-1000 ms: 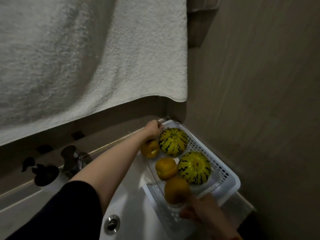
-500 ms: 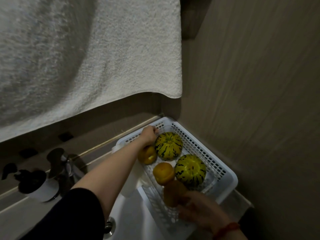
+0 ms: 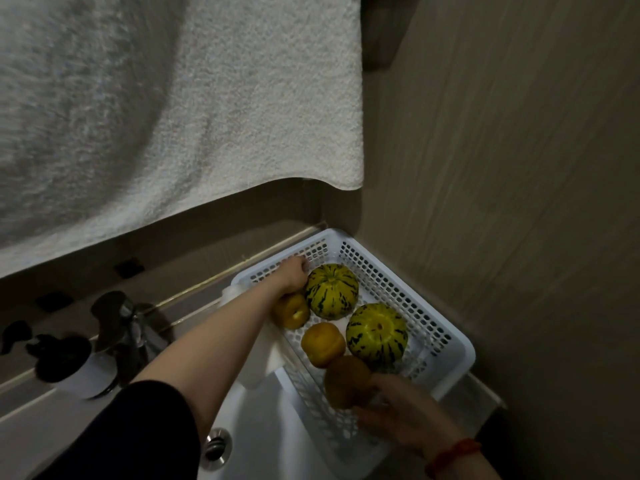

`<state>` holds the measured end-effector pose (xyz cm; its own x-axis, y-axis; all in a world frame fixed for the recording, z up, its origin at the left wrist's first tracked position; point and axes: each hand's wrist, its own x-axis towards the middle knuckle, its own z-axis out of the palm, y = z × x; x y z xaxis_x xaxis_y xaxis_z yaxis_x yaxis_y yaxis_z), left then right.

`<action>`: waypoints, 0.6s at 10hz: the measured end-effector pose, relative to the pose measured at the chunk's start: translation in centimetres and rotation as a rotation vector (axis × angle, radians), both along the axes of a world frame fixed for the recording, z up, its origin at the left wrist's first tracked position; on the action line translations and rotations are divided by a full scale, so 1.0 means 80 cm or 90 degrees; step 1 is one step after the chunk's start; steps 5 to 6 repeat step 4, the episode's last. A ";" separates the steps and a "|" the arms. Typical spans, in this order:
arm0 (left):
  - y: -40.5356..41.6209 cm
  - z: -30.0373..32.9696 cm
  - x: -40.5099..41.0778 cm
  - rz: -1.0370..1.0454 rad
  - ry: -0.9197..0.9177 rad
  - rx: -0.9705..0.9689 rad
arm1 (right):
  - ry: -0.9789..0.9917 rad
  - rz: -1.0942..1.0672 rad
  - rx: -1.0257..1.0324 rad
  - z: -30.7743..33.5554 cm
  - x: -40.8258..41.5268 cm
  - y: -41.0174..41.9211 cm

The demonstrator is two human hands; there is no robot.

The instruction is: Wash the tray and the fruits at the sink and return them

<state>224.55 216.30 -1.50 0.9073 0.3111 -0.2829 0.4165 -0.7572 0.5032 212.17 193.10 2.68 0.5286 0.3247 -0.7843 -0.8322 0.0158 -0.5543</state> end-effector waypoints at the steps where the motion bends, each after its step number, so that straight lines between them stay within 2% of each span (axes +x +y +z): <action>1: 0.000 0.004 -0.005 -0.018 0.008 -0.003 | -0.029 0.020 -0.008 -0.009 0.002 -0.001; 3: -0.007 0.011 -0.011 -0.045 0.044 0.024 | -0.031 0.039 0.004 -0.016 -0.001 0.004; 4: -0.012 0.017 -0.019 -0.043 0.039 0.044 | -0.088 0.088 -0.027 -0.007 -0.006 0.000; 6: -0.012 0.017 -0.019 -0.043 0.039 0.044 | -0.088 0.088 -0.027 -0.007 -0.006 0.000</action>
